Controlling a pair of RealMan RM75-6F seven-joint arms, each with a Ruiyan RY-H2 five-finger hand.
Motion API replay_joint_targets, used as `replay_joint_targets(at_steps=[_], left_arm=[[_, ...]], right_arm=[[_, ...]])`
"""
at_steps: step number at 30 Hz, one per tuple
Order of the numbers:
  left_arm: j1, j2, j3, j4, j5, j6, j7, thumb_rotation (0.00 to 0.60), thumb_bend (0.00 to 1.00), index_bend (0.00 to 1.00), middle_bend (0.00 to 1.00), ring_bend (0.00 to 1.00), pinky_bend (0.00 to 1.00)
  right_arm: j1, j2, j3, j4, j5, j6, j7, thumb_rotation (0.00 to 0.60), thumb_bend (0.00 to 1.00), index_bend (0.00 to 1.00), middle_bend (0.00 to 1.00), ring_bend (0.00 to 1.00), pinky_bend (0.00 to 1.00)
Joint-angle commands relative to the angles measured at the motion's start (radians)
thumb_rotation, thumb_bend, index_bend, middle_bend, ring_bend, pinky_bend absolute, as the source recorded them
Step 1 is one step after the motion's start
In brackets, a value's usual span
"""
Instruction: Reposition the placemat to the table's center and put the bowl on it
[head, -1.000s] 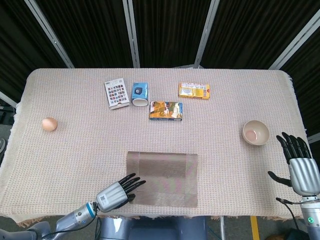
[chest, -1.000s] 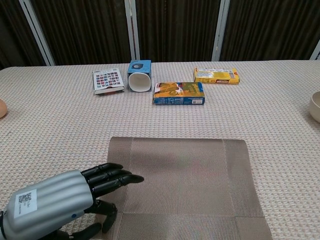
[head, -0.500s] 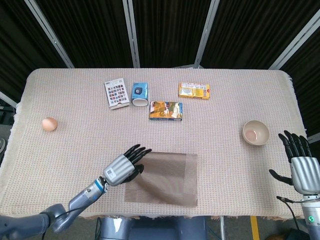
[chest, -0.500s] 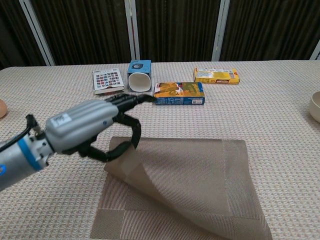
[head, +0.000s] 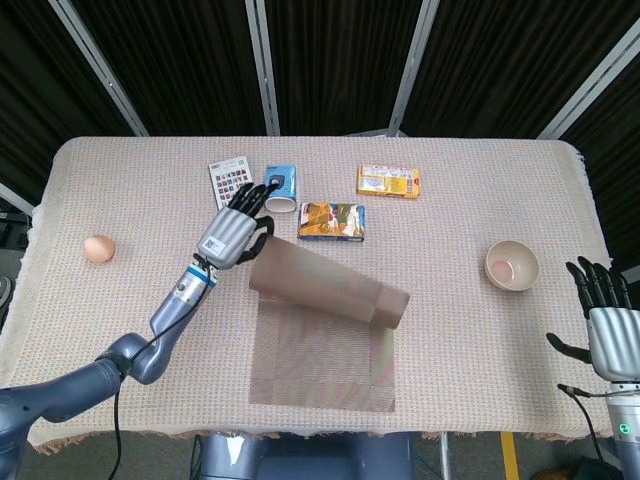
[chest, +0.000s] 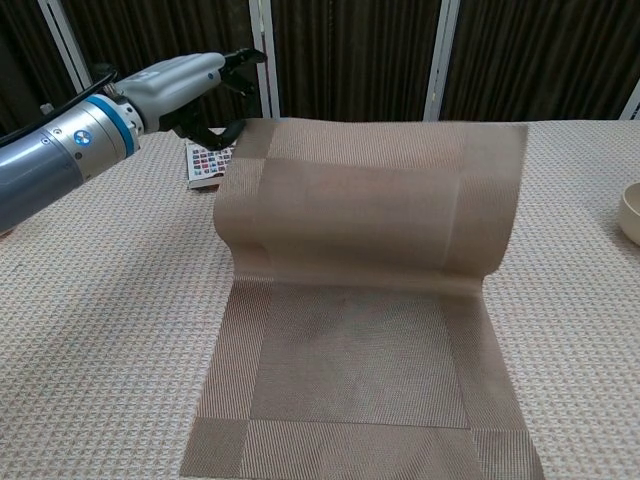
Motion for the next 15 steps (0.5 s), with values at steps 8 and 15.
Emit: replay_joint_targets(at_steps=[8,15], left_arm=[[0.033,-0.011,0.08,0.237,-0.008,0.029,-0.053,0.6,0.42,0.4,0.0,0.0,0.0],[0.12,0.021,0.103,0.226,-0.029,0.107,-0.078,0.6,0.0,0.0,0.0,0.0,0.0]], right_arm=[[0.007,-0.015,-0.007,0.011,0.006,-0.024,-0.019,0.6,0.0,0.0,0.0,0.0,0.0],[0.013,-0.026,-0.03,0.009,-0.024,-0.038,-0.029,0.6,0.0,0.0,0.0,0.0,0.0]])
